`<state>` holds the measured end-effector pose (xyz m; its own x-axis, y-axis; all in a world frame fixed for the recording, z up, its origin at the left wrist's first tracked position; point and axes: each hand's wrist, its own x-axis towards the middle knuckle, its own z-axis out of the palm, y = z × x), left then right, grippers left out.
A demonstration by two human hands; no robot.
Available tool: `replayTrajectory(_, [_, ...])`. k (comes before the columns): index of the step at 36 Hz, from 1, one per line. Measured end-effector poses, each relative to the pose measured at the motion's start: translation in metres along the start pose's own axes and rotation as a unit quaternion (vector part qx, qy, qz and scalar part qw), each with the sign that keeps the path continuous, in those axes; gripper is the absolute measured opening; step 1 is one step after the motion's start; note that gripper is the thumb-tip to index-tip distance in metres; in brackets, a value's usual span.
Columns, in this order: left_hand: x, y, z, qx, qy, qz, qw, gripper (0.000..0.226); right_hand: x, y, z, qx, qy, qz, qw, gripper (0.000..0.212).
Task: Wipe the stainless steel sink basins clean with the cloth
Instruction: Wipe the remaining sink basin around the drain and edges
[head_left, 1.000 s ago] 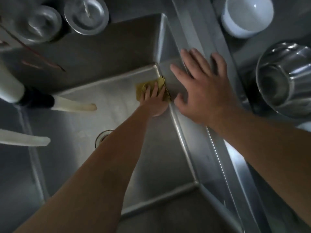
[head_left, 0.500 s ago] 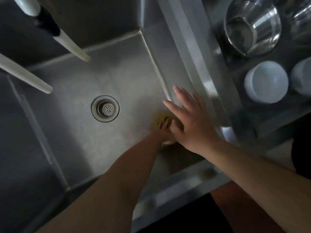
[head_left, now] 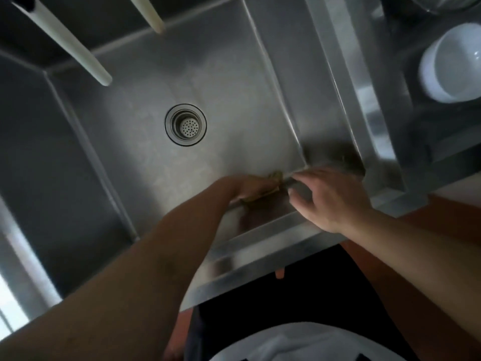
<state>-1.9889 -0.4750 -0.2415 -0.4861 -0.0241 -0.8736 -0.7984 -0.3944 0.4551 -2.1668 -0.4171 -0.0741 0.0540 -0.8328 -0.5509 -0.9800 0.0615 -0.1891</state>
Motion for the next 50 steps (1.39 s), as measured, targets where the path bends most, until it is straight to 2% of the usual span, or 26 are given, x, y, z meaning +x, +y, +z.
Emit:
replayTrajectory(3, [-0.055, 0.000, -0.002, 0.010, -0.019, -0.018, 1.000, 0.055, 0.000, -0.003, -0.003, -0.013, -0.012, 0.013, 1.000, 0.056])
replayTrajectory(4, [-0.062, -0.010, -0.005, 0.009, -0.015, -0.034, 0.999, 0.054, 0.000, -0.004, -0.004, -0.019, -0.016, 0.017, 1.000, 0.056])
replayTrajectory(6, [-0.076, -0.035, -0.010, -0.008, -0.021, -0.082, 0.996, 0.073, -0.001, -0.005, -0.006, -0.027, -0.023, 0.022, 0.999, 0.056])
replayTrajectory(7, [-0.078, -0.048, -0.011, -0.018, -0.023, -0.113, 0.993, 0.073, -0.001, -0.006, -0.007, -0.027, -0.029, 0.024, 0.999, 0.056])
replayTrajectory(9, [-0.092, -0.064, -0.012, -0.037, -0.025, -0.152, 0.987, 0.056, -0.001, -0.008, -0.010, -0.024, -0.034, 0.025, 0.999, 0.054])
replayTrajectory(12, [-0.113, -0.081, -0.019, 0.008, -0.008, -0.173, 0.985, 0.018, -0.002, -0.008, -0.011, -0.022, -0.029, 0.021, 0.999, 0.051])
replayTrajectory(13, [-0.118, -0.088, -0.024, 0.035, 0.006, -0.171, 0.985, 0.018, -0.002, -0.008, -0.011, -0.021, -0.027, 0.024, 0.999, 0.051])
replayTrajectory(15, [-0.124, -0.096, -0.034, 0.079, 0.030, -0.186, 0.979, 0.049, -0.002, -0.010, -0.013, -0.015, -0.022, 0.039, 0.999, 0.048])
replayTrajectory(16, [-0.126, -0.098, -0.041, 0.075, 0.035, -0.198, 0.977, 0.057, -0.003, -0.011, -0.014, -0.013, -0.019, 0.044, 0.999, 0.048])
replayTrajectory(19, [-0.144, -0.090, -0.060, 0.069, 0.037, -0.208, 0.975, 0.058, -0.002, -0.015, -0.018, -0.015, -0.022, 0.043, 0.999, 0.053])
replayTrajectory(21, [-0.153, -0.097, -0.073, 0.038, 0.083, -0.195, 0.976, 0.057, -0.001, -0.015, -0.018, -0.018, -0.031, 0.042, 0.998, 0.051])
replayTrajectory(23, [-0.154, -0.111, -0.084, 0.019, 0.191, -0.168, 0.967, 0.062, -0.001, -0.015, -0.018, -0.020, -0.029, 0.042, 0.999, 0.049])
replayTrajectory(24, [-0.155, -0.117, -0.088, 0.013, 0.259, -0.160, 0.952, 0.072, 0.000, -0.015, -0.017, -0.020, -0.026, 0.041, 0.999, 0.049])
replayTrajectory(26, [-0.157, -0.127, -0.090, 0.034, 0.393, -0.167, 0.904, 0.092, 0.000, -0.014, -0.014, -0.019, -0.016, 0.040, 0.999, 0.047])
replayTrajectory(28, [-0.155, -0.136, -0.087, 0.025, 0.463, -0.185, 0.866, 0.093, 0.001, -0.013, -0.013, -0.020, -0.011, 0.038, 0.999, 0.046])
replayTrajectory(29, [-0.153, -0.139, -0.084, 0.005, 0.469, -0.187, 0.863, 0.087, 0.001, -0.013, -0.013, -0.022, -0.013, 0.037, 0.999, 0.046])
replayTrajectory(32, [-0.135, -0.157, -0.078, -0.079, 0.430, -0.170, 0.883, 0.062, 0.002, -0.012, -0.011, -0.015, -0.017, 0.033, 0.999, 0.047])
replayTrajectory(34, [-0.126, -0.161, -0.077, -0.093, 0.442, -0.182, 0.874, 0.067, 0.002, -0.011, -0.010, -0.009, -0.009, 0.034, 0.999, 0.046])
replayTrajectory(37, [-0.110, -0.160, -0.073, -0.014, 0.453, -0.239, 0.859, 0.081, 0.003, -0.009, -0.005, -0.003, 0.005, 0.030, 1.000, 0.048])
replayTrajectory(41, [-0.080, -0.161, -0.066, -0.056, 0.469, -0.266, 0.840, 0.093, 0.004, -0.006, -0.001, -0.002, 0.015, 0.024, 1.000, 0.052])
replayTrajectory(43, [-0.066, -0.155, -0.056, -0.102, 0.470, -0.295, 0.826, 0.089, 0.005, -0.005, -0.001, -0.006, 0.010, 0.025, 1.000, 0.051])
replayTrajectory(47, [-0.040, -0.141, -0.032, -0.286, 0.503, -0.331, 0.746, 0.076, 0.004, -0.005, -0.002, -0.004, -0.006, 0.029, 1.000, 0.054])
replayTrajectory(48, [-0.032, -0.138, -0.029, -0.344, 0.498, -0.316, 0.730, 0.079, 0.003, -0.005, -0.003, -0.003, -0.010, 0.031, 0.999, 0.055])
replayTrajectory(50, [-0.003, -0.154, -0.032, -0.427, 0.439, -0.300, 0.731, 0.098, 0.003, -0.005, -0.004, 0.002, -0.011, 0.030, 0.999, 0.053])
